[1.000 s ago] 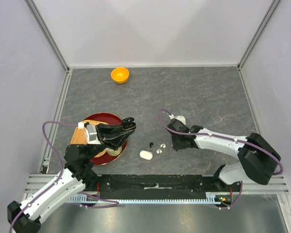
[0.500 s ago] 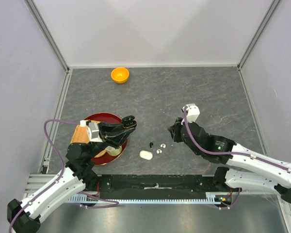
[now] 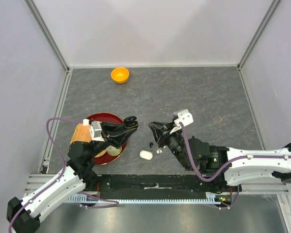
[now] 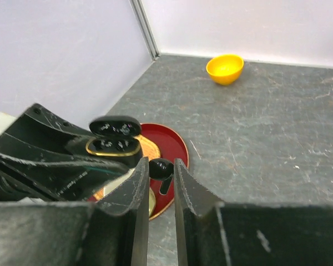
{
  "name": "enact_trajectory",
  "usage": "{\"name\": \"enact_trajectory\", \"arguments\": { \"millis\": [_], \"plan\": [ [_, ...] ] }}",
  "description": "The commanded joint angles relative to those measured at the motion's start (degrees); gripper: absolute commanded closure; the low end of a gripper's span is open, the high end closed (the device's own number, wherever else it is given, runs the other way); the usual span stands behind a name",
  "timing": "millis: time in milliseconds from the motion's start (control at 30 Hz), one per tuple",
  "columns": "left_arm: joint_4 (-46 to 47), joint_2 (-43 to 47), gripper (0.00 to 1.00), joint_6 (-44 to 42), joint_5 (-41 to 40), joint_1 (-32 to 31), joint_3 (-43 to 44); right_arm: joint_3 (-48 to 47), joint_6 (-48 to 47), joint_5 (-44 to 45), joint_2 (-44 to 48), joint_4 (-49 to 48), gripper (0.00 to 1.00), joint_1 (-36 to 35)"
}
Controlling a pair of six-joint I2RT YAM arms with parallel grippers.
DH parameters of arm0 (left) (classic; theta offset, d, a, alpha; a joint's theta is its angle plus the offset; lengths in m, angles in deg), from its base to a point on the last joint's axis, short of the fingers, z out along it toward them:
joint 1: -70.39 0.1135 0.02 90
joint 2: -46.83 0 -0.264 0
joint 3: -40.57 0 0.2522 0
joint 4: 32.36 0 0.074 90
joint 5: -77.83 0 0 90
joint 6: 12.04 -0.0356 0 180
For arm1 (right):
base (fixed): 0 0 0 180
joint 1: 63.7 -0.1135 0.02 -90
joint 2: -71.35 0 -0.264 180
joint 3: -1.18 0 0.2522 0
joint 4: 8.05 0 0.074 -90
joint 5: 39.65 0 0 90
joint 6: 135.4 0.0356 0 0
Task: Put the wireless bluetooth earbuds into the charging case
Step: Pick up the earbud from the center of the board, then place the earbud in the charging case.
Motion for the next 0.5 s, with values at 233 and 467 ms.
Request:
{"name": "enact_trajectory", "arguments": {
  "millis": [233,467],
  "plan": [
    [1.7,-1.2,0.98,-2.3,5.6,-0.1,2.2,-5.9,-8.7,-2.0,-5.8,-14.9,1.00,-0.4],
    [2.1,-1.1,0.98,-2.4,6.2,-0.2,2.4,-8.3,-7.0,-6.8,-8.6,-12.3,1.00,-0.4]
  ]
}}
